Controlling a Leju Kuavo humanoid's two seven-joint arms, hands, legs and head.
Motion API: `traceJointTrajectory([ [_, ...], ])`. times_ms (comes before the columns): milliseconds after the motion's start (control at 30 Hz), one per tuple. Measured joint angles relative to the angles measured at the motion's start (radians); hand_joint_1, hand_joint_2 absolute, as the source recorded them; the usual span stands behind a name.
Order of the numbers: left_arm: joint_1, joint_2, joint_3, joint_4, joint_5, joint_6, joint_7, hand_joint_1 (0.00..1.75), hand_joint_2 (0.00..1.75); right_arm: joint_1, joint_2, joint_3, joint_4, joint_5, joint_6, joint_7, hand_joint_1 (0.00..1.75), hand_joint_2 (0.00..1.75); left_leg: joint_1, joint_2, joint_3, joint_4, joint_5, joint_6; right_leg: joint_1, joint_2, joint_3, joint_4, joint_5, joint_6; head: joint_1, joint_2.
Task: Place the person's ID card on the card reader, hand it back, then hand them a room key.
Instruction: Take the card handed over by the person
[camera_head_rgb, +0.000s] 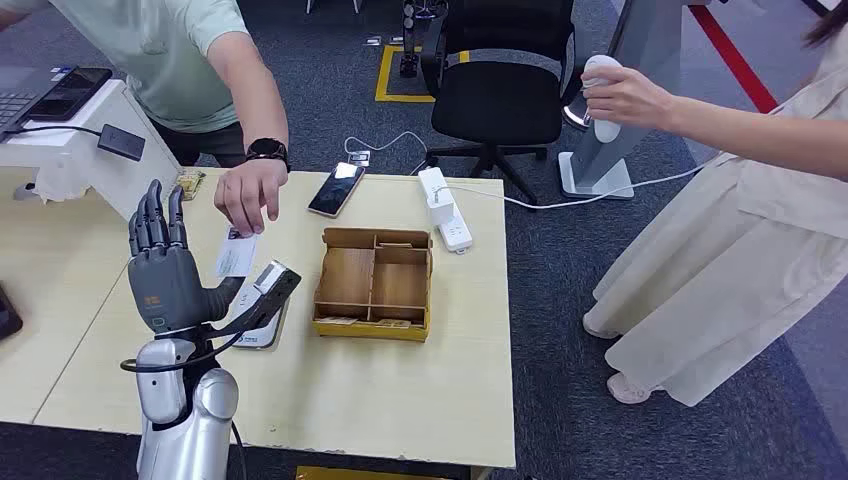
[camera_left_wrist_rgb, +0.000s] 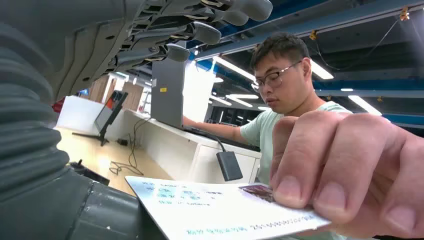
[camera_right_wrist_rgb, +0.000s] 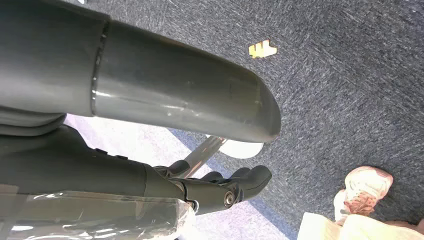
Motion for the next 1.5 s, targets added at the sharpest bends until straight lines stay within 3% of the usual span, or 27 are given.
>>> traceJointTrajectory([
  [200, 0.0, 0.0, 0.0, 0.0, 0.009, -0.006, -0.002, 0.0, 1.75, 0.0, 0.0, 0.0, 0.0, 0.0, 0.0, 0.0, 0.0, 0.0, 0.0, 0.0, 0.0, 0.0, 0.0, 0.0, 0.0, 0.0, 0.0, 0.0, 0.0, 0.0, 0.0, 0.0],
  [267, 0.0, 0.0, 0.0, 0.0, 0.014, -0.007, -0.003, 0.08, 1.75, 0.0, 0.0, 0.0, 0.0, 0.0, 0.0, 0.0, 0.0, 0.0, 0.0, 0.0, 0.0, 0.0, 0.0, 0.0, 0.0, 0.0, 0.0, 0.0, 0.0, 0.0, 0.0, 0.0],
  [300, 0.0, 0.0, 0.0, 0.0, 0.016, -0.007, -0.005, 0.31, 1.75, 0.0, 0.0, 0.0, 0.0, 0.0, 0.0, 0.0, 0.0, 0.0, 0.0, 0.0, 0.0, 0.0, 0.0, 0.0, 0.0, 0.0, 0.0, 0.0, 0.0, 0.0, 0.0, 0.0],
  [400, 0.0, 0.0, 0.0, 0.0, 0.024, -0.007, -0.015, 1.47, 1.75, 0.0, 0.0, 0.0, 0.0, 0.0, 0.0, 0.0, 0.0, 0.0, 0.0, 0.0, 0.0, 0.0, 0.0, 0.0, 0.0, 0.0, 0.0, 0.0, 0.0, 0.0, 0.0, 0.0],
  [433, 0.0, 0.0, 0.0, 0.0, 0.025, -0.006, -0.018, 1.67, 1.75, 0.0, 0.0, 0.0, 0.0, 0.0, 0.0, 0.0, 0.0, 0.0, 0.0, 0.0, 0.0, 0.0, 0.0, 0.0, 0.0, 0.0, 0.0, 0.0, 0.0, 0.0, 0.0, 0.0],
  [467, 0.0, 0.0, 0.0, 0.0, 0.027, -0.006, -0.02, 1.74, 1.75, 0.0, 0.0, 0.0, 0.0, 0.0, 0.0, 0.0, 0.0, 0.0, 0.0, 0.0, 0.0, 0.0, 0.0, 0.0, 0.0, 0.0, 0.0, 0.0, 0.0, 0.0, 0.0, 0.0],
  [1500, 0.006, 0.0, 0.0, 0.0, 0.067, -0.009, -0.06, 1.75, 1.75, 0.0, 0.0, 0.0, 0.0, 0.0, 0.0, 0.0, 0.0, 0.0, 0.0, 0.0, 0.0, 0.0, 0.0, 0.0, 0.0, 0.0, 0.0, 0.0, 0.0, 0.0, 0.0, 0.0],
])
